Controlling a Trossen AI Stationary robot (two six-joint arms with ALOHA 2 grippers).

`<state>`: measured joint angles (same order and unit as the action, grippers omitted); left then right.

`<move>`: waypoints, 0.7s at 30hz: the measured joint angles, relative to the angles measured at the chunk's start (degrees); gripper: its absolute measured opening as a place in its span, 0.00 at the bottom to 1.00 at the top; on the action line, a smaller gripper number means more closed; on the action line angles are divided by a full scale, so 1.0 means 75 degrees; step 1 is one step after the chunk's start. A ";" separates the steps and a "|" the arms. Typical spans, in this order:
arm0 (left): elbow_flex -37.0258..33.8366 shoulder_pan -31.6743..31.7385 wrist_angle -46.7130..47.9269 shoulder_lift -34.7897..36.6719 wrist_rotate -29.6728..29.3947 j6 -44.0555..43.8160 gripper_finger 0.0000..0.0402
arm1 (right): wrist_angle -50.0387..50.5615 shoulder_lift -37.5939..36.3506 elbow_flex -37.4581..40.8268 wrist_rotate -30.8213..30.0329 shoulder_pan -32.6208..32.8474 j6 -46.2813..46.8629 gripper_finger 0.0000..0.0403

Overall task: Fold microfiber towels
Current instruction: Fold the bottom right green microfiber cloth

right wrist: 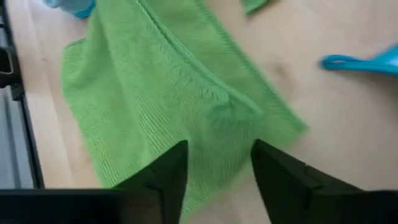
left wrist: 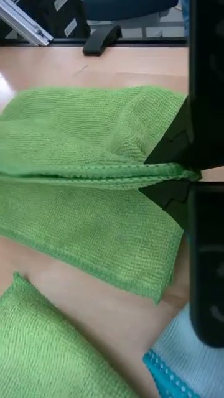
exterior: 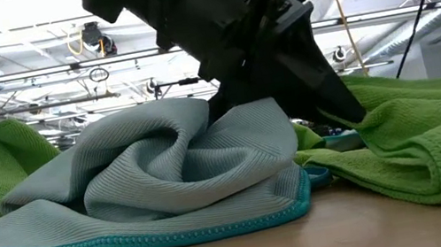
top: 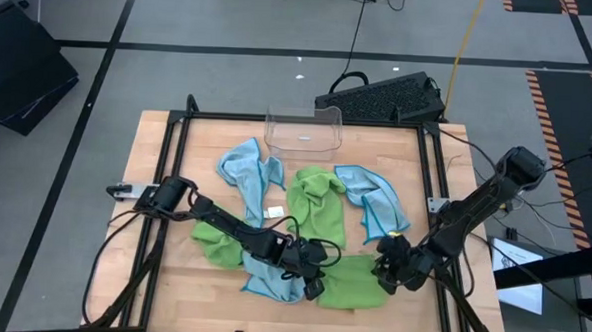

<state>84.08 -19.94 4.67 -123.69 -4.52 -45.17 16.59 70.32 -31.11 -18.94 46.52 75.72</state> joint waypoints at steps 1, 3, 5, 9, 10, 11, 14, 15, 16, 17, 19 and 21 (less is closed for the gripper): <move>-0.0001 0.0002 -0.0003 0.0001 -0.0007 0.0000 0.03 | 0.0267 -0.0172 0.0000 -0.0039 0.0000 0.0084 0.46; 0.0002 0.0002 0.0003 -0.0001 -0.0160 0.0009 0.02 | 0.0820 -0.0524 0.0000 -0.0076 -0.0003 0.0324 0.49; -0.0001 -0.0001 0.0049 0.0001 -0.0357 0.0011 0.01 | 0.1297 -0.0834 0.0000 -0.0075 -0.0003 0.0585 0.51; 0.0001 0.0008 0.0059 0.0001 -0.0683 0.0017 0.05 | 0.1721 -0.1275 0.0000 -0.0117 -0.0003 0.0808 0.51; 0.0001 0.0008 0.0082 0.0001 -0.0784 0.0017 0.07 | 0.1728 -0.1335 0.0000 -0.0177 0.0000 0.0795 0.51; -0.0001 0.0008 0.0143 0.0000 -0.0858 0.0017 0.08 | 0.1710 -0.1375 0.0000 -0.0269 0.0003 0.0779 0.51; 0.0000 0.0038 0.0288 0.0001 -0.0891 0.0022 0.09 | 0.1701 -0.1421 -0.0003 -0.0322 0.0003 0.0787 0.49; -0.0001 0.0047 0.0309 -0.0001 -0.0885 0.0027 0.09 | 0.1668 -0.1416 -0.0003 -0.0354 0.0003 0.0787 0.49; -0.0001 0.0055 0.0321 0.0001 -0.0882 0.0026 0.09 | 0.1615 -0.1411 -0.0003 -0.0433 0.0008 0.0786 0.49; 0.0000 0.0058 0.0355 0.0001 -0.0880 0.0032 0.09 | 0.1545 -0.1405 -0.0003 -0.0474 0.0012 0.0777 0.48; -0.0001 0.0058 0.0393 -0.0001 -0.0877 0.0130 0.10 | 0.1470 -0.1388 -0.0003 -0.0475 0.0012 0.0733 0.48; 0.0002 0.0058 0.0388 0.0001 -0.0877 0.0250 0.10 | 0.1462 -0.1362 -0.0003 -0.0475 0.0012 0.0694 0.48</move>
<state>84.09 -19.51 7.57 -123.68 -11.10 -43.29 27.56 60.10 -31.14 -22.50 46.61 80.93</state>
